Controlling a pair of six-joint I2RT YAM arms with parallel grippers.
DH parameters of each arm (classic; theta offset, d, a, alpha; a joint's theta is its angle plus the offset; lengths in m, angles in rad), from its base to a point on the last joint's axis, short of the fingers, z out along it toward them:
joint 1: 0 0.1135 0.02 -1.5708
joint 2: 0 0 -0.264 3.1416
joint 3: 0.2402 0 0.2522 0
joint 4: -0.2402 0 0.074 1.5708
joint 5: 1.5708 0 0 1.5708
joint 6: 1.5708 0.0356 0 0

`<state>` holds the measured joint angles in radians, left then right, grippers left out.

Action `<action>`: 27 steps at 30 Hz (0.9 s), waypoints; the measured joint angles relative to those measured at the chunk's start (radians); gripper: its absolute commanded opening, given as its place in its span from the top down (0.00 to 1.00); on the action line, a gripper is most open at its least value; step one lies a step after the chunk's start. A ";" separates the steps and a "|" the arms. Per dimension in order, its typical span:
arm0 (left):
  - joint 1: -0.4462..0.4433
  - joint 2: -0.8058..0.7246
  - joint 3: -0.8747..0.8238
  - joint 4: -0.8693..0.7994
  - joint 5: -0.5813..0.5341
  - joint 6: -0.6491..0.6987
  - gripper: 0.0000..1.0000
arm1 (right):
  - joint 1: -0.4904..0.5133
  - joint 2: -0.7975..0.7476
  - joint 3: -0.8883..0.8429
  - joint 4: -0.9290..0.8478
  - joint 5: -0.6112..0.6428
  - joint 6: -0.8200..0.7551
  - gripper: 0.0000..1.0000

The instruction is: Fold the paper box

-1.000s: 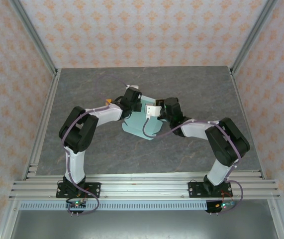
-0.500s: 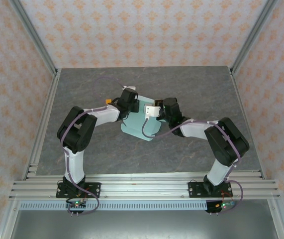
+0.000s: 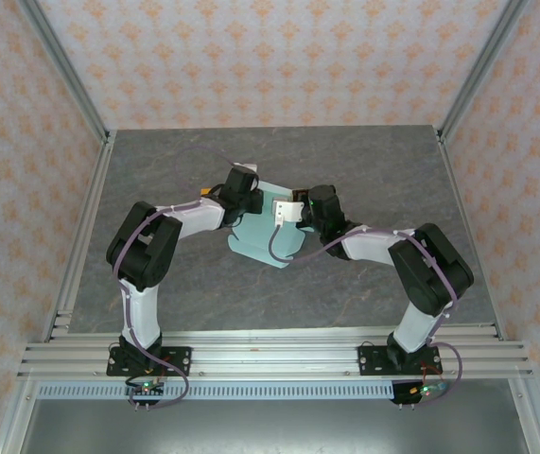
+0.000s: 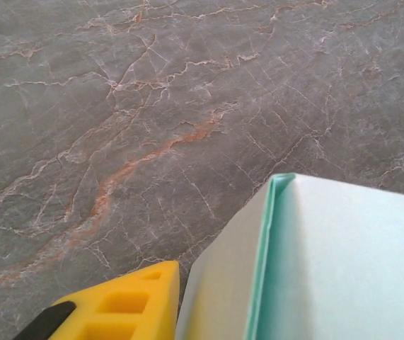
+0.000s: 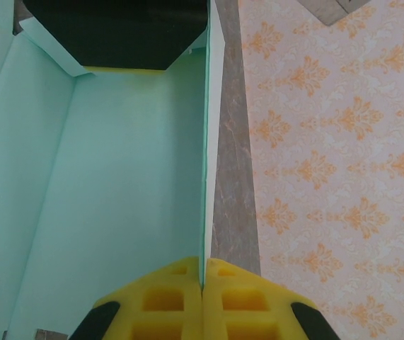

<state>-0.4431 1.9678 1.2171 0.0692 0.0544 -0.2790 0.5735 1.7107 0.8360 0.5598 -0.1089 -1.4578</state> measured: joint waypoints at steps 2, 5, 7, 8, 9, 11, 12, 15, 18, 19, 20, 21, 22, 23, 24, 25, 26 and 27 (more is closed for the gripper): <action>-0.007 0.000 0.005 -0.017 -0.024 -0.013 0.79 | 0.002 0.000 0.000 0.000 0.000 0.005 1.00; -0.016 0.000 0.008 -0.030 -0.063 -0.034 0.81 | 0.007 0.000 0.000 0.000 0.000 0.011 1.00; -0.022 0.000 0.011 -0.038 -0.087 -0.047 0.81 | 0.011 0.000 0.000 0.000 0.000 0.015 1.00; -0.024 0.000 0.011 -0.042 -0.094 -0.055 0.82 | 0.012 0.000 0.000 0.000 0.000 0.017 1.00; -0.027 0.000 0.011 -0.044 -0.104 -0.063 0.82 | 0.014 0.000 0.000 0.001 0.001 0.019 1.00; -0.032 0.000 0.011 -0.047 -0.121 -0.076 0.82 | 0.018 0.000 0.000 0.001 0.003 0.022 1.00; -0.034 0.000 0.011 -0.048 -0.126 -0.083 0.82 | 0.019 0.000 0.000 0.001 0.005 0.024 1.00; -0.036 0.000 0.011 -0.049 -0.135 -0.091 0.79 | 0.020 0.000 0.000 0.002 0.006 0.032 1.00; -0.035 -0.014 -0.015 -0.026 -0.135 -0.099 0.71 | 0.020 0.000 0.000 0.001 0.007 0.040 1.00; -0.031 -0.021 -0.027 -0.014 -0.133 -0.101 0.68 | 0.020 0.000 0.000 0.001 0.005 0.044 1.00; -0.027 -0.027 -0.035 -0.007 -0.129 -0.103 0.66 | 0.020 0.000 0.000 0.001 0.004 0.045 1.00; -0.021 -0.036 -0.047 0.000 -0.121 -0.100 0.63 | 0.020 0.000 0.000 0.002 0.002 0.048 1.00; -0.016 -0.045 -0.056 0.005 -0.111 -0.097 0.62 | 0.019 0.000 0.000 0.003 -0.001 0.048 1.00; -0.010 -0.053 -0.065 0.010 -0.101 -0.094 0.60 | 0.019 0.000 0.000 0.005 -0.004 0.048 1.00; -0.004 -0.064 -0.074 0.012 -0.087 -0.090 0.58 | 0.019 0.000 0.000 0.006 -0.005 0.048 1.00; 0.002 -0.075 -0.083 0.015 -0.074 -0.085 0.56 | 0.019 0.000 0.000 0.008 -0.011 0.048 1.00; 0.008 -0.084 -0.092 0.017 -0.060 -0.079 0.55 | 0.019 0.000 0.002 0.009 -0.014 0.048 1.00; 0.016 -0.094 -0.100 0.018 -0.044 -0.071 0.54 | 0.019 0.000 0.004 0.009 -0.020 0.048 1.00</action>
<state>-0.4274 1.8736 1.1168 0.0872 0.0101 -0.3500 0.5930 1.7103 0.8402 0.5690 -0.1287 -1.4094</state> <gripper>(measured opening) 0.441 0.040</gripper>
